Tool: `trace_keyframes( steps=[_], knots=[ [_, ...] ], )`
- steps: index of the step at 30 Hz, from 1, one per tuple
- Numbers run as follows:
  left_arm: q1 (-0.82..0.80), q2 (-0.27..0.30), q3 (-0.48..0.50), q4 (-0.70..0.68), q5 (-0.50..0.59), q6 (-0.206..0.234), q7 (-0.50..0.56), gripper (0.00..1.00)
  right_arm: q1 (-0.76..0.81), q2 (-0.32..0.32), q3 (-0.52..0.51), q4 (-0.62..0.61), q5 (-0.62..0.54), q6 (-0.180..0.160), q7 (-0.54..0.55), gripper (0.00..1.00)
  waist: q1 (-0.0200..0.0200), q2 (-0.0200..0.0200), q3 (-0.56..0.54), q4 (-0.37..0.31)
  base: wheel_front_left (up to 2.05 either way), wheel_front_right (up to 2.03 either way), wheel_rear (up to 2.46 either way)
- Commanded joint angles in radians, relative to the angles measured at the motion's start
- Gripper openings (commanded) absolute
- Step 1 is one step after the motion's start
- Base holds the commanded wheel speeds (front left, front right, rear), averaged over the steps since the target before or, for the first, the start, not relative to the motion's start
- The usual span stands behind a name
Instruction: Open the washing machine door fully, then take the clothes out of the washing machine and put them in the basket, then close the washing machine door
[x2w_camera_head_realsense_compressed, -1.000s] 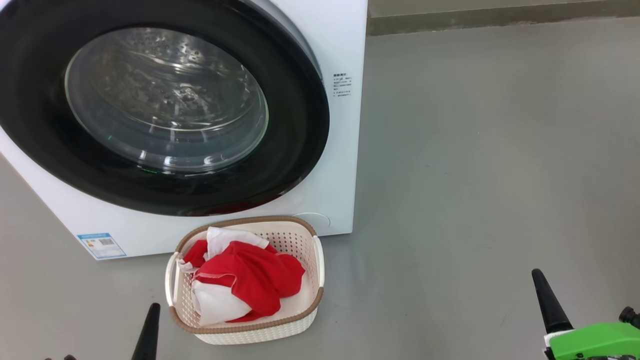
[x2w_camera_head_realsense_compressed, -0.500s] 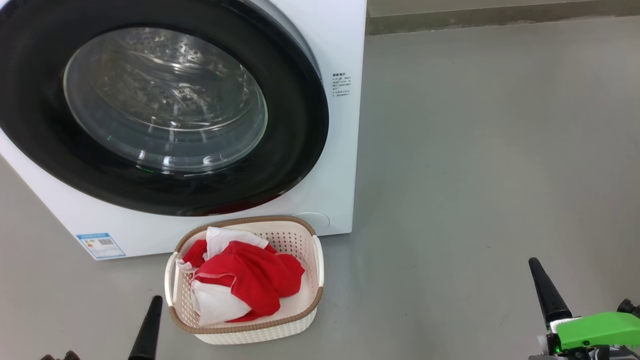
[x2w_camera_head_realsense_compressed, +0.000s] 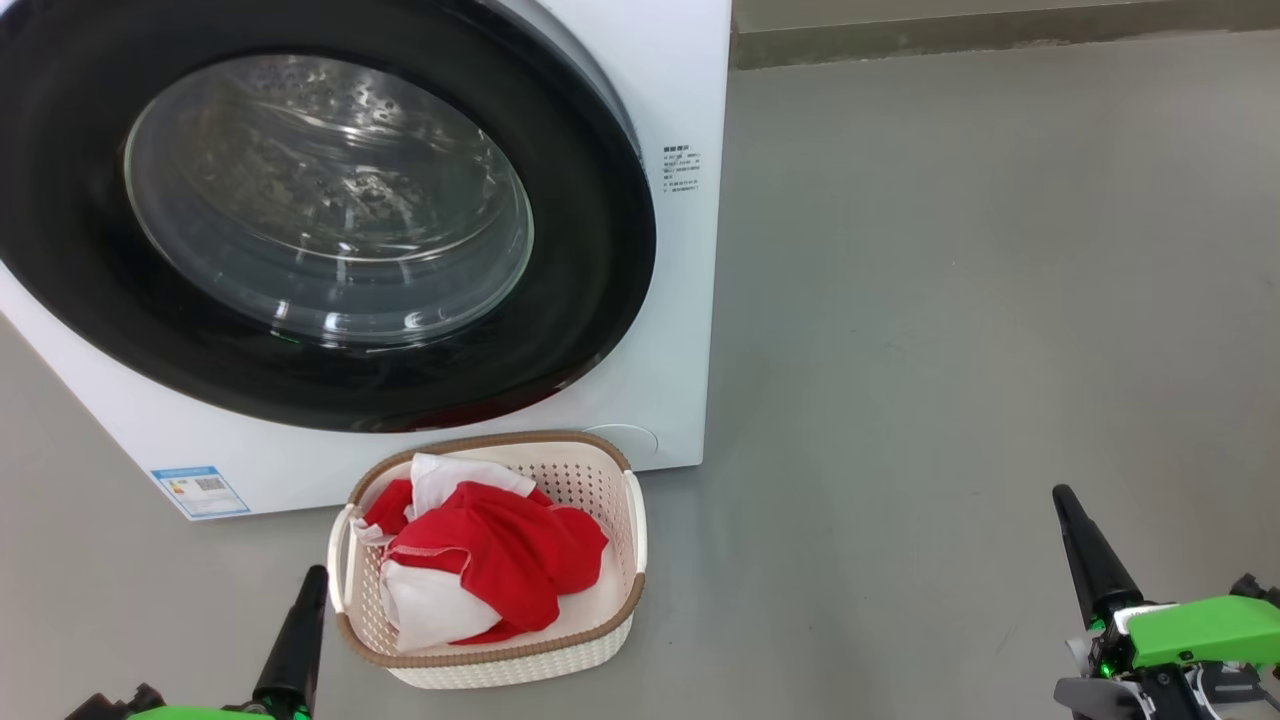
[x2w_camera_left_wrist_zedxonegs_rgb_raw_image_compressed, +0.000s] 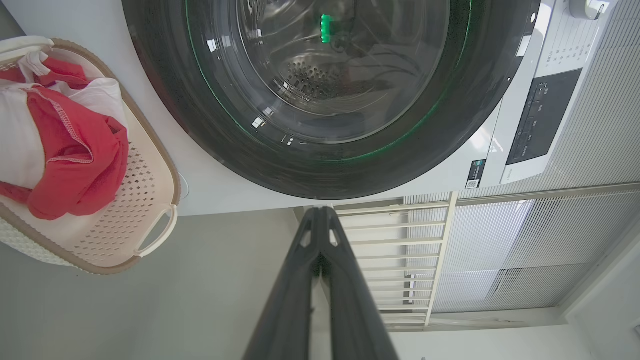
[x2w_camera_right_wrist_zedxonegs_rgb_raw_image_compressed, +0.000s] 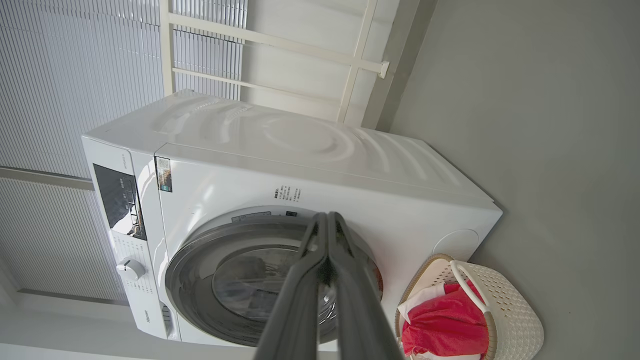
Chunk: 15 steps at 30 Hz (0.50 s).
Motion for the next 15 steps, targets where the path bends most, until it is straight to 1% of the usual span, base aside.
trace_keyframes(
  steps=[1,8,15],
  knots=[
    [-0.049,0.006,0.036,-0.020,-0.025,-0.007,0.011,0.00,-0.057,-0.009,0.013,-0.025,0.029,-0.001,0.010,0.00,-0.0001,0.0000,0.000,0.000,0.00,0.00,0.00],
    [-0.063,0.004,0.039,-0.018,-0.091,-0.007,0.029,0.00,-0.074,-0.009,0.012,-0.024,0.094,-0.001,0.029,0.00,-0.0001,0.0000,0.001,-0.001,0.00,0.00,0.00],
    [-0.063,0.004,0.039,-0.018,-0.091,-0.007,0.029,0.00,-0.074,-0.009,0.012,-0.024,0.094,-0.001,0.029,0.00,-0.0001,0.0000,0.001,-0.001,0.00,0.00,0.00]
  ],
)
